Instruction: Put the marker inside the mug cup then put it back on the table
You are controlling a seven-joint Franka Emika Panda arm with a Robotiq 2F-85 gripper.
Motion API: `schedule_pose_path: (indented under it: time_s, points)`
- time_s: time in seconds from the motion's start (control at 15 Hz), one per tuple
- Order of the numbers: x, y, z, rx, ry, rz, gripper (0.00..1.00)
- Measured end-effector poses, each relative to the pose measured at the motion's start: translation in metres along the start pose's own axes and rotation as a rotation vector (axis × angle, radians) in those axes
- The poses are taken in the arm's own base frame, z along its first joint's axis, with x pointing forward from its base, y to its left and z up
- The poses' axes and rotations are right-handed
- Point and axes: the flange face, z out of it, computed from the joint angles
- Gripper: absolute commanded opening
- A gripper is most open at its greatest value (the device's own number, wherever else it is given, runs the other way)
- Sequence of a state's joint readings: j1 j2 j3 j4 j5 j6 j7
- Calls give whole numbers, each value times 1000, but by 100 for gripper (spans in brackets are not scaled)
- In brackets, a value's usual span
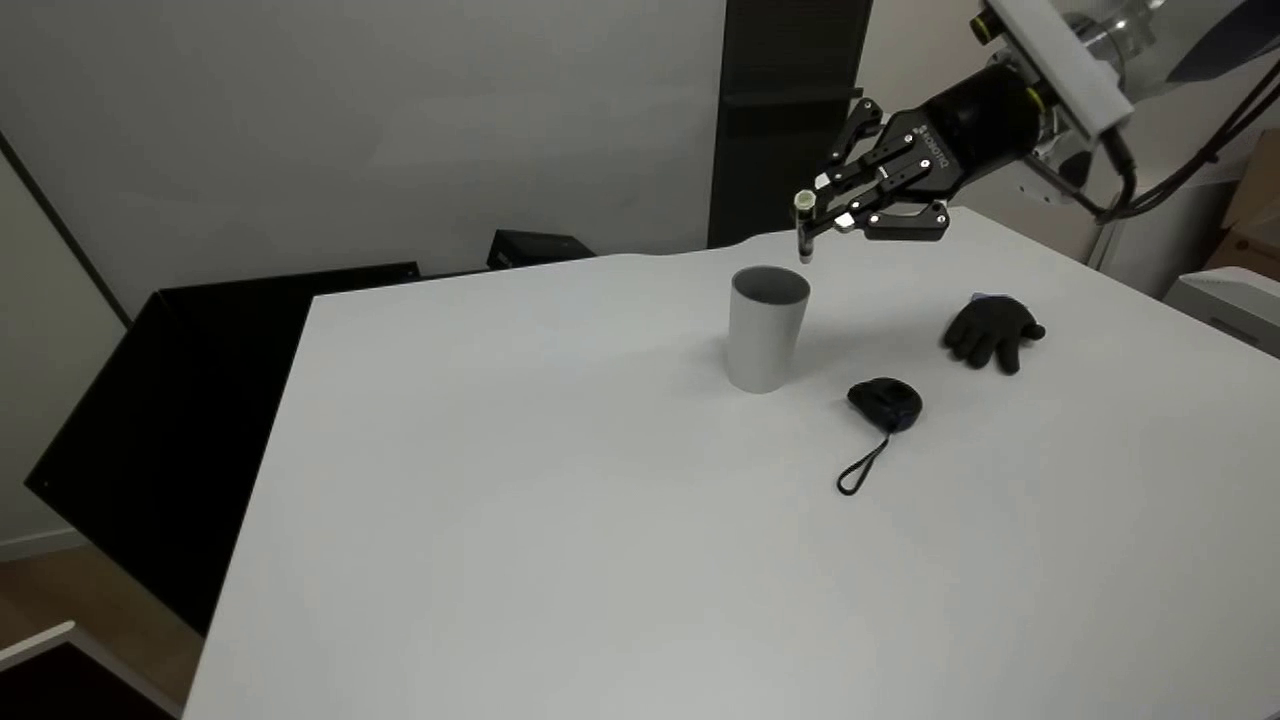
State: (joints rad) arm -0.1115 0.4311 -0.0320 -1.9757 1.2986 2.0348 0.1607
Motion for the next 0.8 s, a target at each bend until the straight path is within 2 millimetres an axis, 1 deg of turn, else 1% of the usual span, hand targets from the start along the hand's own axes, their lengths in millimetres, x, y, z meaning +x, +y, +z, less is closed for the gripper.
schedule_pose_path:
  time_s: [0.27, 0.53, 0.8]
  points:
    - [18, -8, 22, -4, -23, 12, 7]
    - [25, -17, 43, -11, -44, 15, 7]
    - [32, -22, 57, -14, -79, 39, 7]
